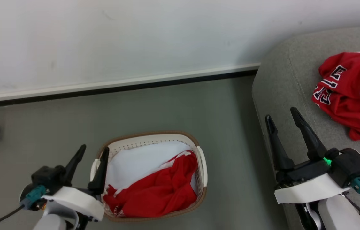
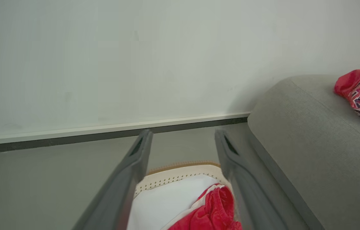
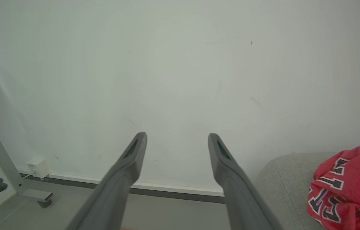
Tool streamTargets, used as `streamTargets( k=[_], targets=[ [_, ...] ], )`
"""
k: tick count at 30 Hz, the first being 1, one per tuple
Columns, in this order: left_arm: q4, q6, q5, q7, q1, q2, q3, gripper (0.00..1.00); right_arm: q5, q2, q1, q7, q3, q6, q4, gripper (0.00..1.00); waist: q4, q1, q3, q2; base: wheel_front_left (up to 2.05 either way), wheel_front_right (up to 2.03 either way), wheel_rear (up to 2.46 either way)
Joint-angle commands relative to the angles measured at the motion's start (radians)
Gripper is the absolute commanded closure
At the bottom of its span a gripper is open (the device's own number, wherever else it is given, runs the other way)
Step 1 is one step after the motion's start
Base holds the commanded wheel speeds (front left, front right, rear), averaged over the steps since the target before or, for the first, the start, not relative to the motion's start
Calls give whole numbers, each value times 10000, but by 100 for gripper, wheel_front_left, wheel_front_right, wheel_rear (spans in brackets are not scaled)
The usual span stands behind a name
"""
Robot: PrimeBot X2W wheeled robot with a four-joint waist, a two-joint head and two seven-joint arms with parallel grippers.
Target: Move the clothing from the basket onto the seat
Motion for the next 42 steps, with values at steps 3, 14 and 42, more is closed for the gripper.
streamTargets(
  k=[3, 14, 42],
  targets=[
    [614, 14, -515, -4, -720, 445, -677, 0, -247, 174, -475, -31, -53, -22, -210, 0, -471, -2, 1075, 0, 0, 0, 0],
    [2012, 15, -2651, 520, -2719, 1800, -3805, 0, -776, 523, -1454, -31, -401, -22, -1017, 0, -1147, -2, 2962, 0, 0, 0, 0],
    [2881, 13, -6309, 3878, -6373, 4657, -9612, 0, 420, 543, -1991, -31, -270, -22, -2616, 0, -3027, -2, 6159, 0, 0, 0, 0]
  ],
)
